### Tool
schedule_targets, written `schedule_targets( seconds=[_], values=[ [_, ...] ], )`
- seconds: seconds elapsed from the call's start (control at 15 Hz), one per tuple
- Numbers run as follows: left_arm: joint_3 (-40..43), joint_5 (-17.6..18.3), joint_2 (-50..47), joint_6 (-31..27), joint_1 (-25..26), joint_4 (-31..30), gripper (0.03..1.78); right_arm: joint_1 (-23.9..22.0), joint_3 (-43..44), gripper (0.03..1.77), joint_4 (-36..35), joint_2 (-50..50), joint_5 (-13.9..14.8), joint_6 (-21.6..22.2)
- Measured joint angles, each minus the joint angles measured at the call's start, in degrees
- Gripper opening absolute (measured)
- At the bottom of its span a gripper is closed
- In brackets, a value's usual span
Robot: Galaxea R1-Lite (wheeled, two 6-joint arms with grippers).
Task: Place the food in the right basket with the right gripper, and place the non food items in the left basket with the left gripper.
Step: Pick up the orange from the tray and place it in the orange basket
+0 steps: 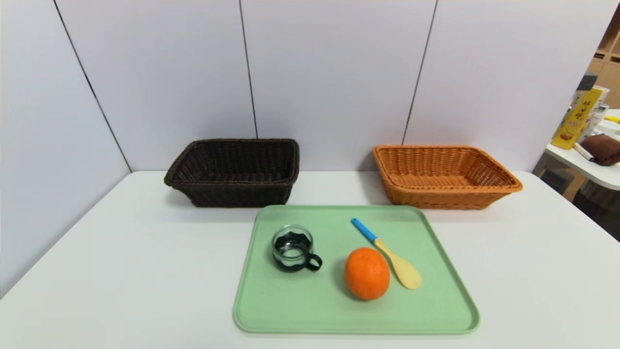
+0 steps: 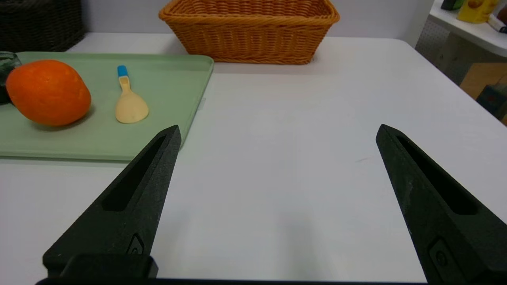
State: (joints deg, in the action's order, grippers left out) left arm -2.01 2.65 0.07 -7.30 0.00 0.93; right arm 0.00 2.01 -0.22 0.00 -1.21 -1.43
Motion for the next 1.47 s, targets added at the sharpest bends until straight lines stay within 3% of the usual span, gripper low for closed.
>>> schedule_targets(
  seconds=[0.33, 0.8, 1.13, 1.47],
  values=[
    [-11.5, 2.8, 7.9, 0.1, 0.1, 2.8, 1.69, 0.0, 10.3, 1.7, 5.7, 4.4, -1.8, -1.8],
    [-26.8, 3.4, 30.1, 0.2, 0.4, -1.0, 1.69, 0.2, 26.3, 1.7, 5.2, 23.4, -4.8, -2.2],
    [-28.8, 3.5, 44.4, 2.0, -2.4, -11.0, 1.69, 1.3, 31.0, 1.7, -1.7, 37.0, -6.3, -4.5],
    [-27.3, 2.3, 50.5, 2.7, -7.7, -12.4, 1.69, 5.3, 29.1, 1.7, -3.1, 43.1, -6.3, -3.9]
  ],
)
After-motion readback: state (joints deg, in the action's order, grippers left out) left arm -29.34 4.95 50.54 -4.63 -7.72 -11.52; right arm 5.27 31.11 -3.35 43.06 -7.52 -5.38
